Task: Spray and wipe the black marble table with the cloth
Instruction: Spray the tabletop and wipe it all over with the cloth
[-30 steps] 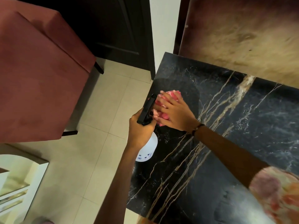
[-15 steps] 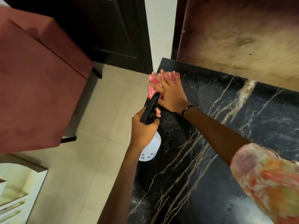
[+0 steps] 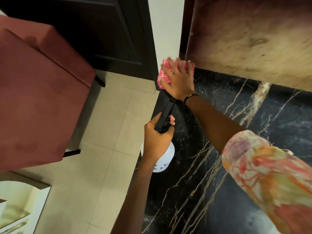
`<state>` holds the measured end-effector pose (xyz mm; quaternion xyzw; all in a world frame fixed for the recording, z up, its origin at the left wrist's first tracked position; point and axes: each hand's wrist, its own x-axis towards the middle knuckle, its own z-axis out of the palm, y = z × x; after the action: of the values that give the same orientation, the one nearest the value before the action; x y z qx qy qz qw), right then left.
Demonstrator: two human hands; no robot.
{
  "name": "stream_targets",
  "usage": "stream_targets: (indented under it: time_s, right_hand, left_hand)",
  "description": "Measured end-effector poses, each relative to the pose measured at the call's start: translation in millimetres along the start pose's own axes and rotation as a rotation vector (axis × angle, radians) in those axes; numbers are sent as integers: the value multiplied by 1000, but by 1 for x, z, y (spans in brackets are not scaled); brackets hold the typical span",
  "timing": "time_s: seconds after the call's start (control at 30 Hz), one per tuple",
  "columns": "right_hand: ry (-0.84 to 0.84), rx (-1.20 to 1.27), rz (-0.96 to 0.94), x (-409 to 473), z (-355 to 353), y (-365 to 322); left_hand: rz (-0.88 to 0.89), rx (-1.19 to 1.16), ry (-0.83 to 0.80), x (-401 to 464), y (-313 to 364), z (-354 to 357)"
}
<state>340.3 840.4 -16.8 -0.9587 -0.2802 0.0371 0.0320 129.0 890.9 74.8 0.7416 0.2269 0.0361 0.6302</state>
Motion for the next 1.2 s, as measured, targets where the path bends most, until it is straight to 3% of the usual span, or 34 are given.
stream_targets:
  time_s: [0.17,0.23,0.37,0.5,0.63,0.77,0.83,0.93,1.03,1.1,1.2]
  right_hand:
    - [-2,-30,-246,-66,5,18]
    - [36,-16,-192,-96,5,52]
    - [32,15,138,-109,-4,115]
    - [42,53,314,-68,-5,97]
    - [26,27,154,-71,0,64]
    - [11,-49,-118,-137,1,92]
    - [19,-34,-92,-167,0,130]
    - [4,30,111,-176,-8,183]
    - [11,57,250,-144,-11,189]
    - [10,63,263,-124,-10,175]
    - [0,40,123,-124,-9,151]
  left_hand:
    - [5,-2,-8,-1,0,-2]
    - [-14,-22,-18,-2,1,-3]
    - [-31,-41,-35,-3,2,-4]
    - [-28,-23,-60,-7,2,-4]
    - [-21,-19,-19,-8,2,-3]
    - [1,72,-50,-10,7,11]
    - [8,128,-72,-12,8,19]
    - [-29,151,-95,-19,11,37]
    - [-59,146,-111,-26,11,55]
    - [-70,145,-107,-31,12,67]
    - [-74,169,-109,-34,16,83]
